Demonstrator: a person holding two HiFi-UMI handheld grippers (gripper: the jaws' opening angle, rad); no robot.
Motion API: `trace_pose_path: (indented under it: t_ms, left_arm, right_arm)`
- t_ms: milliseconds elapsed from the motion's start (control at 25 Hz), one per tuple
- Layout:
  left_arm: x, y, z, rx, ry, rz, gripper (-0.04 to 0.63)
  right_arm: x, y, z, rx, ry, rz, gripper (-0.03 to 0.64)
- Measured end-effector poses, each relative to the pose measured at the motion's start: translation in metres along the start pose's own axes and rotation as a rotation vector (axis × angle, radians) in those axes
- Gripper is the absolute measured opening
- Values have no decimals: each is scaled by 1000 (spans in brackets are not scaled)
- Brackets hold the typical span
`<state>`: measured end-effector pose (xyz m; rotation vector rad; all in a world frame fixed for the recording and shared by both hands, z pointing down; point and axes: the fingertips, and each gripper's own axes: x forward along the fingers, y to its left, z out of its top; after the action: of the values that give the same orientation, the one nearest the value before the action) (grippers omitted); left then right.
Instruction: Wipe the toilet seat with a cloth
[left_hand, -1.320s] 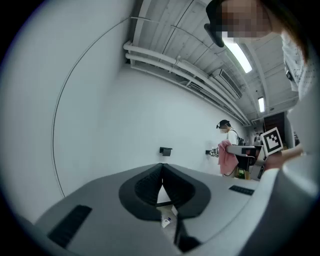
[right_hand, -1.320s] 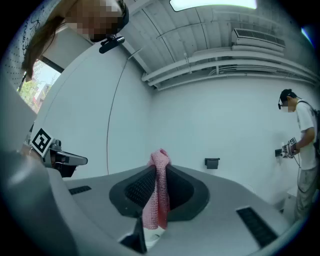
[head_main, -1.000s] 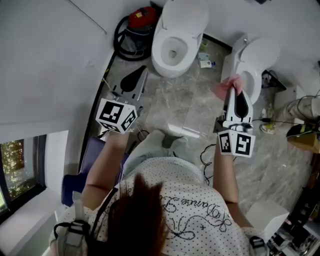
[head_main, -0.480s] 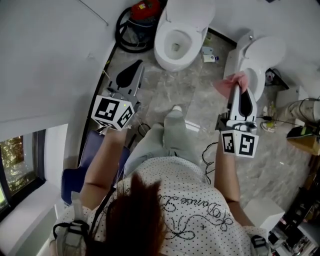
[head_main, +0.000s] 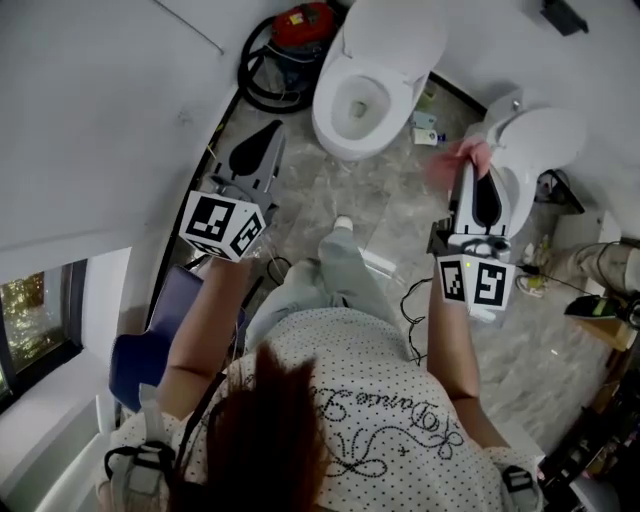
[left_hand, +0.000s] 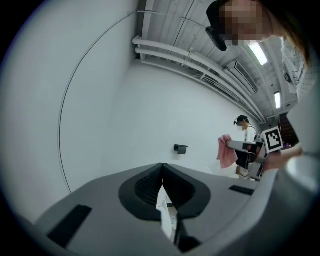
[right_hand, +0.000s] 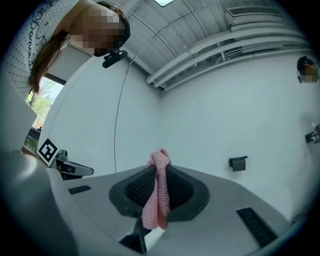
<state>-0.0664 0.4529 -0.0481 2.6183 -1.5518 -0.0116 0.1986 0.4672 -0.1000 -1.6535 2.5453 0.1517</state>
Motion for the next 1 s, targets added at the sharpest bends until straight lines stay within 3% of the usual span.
trace_pose_path:
  t_ms: [400, 760, 1000]
  left_arm:
    - [84, 13, 25, 36, -18, 113, 5]
    - [131, 37, 22, 29, -19, 128, 5]
    - [187, 82, 17, 28, -17, 95, 5]
  right_arm:
    - [92, -74, 4, 29, -57, 115, 67]
    - [133, -107, -18, 58, -44, 89, 67]
    - [177, -126, -39, 50, -2, 10, 67]
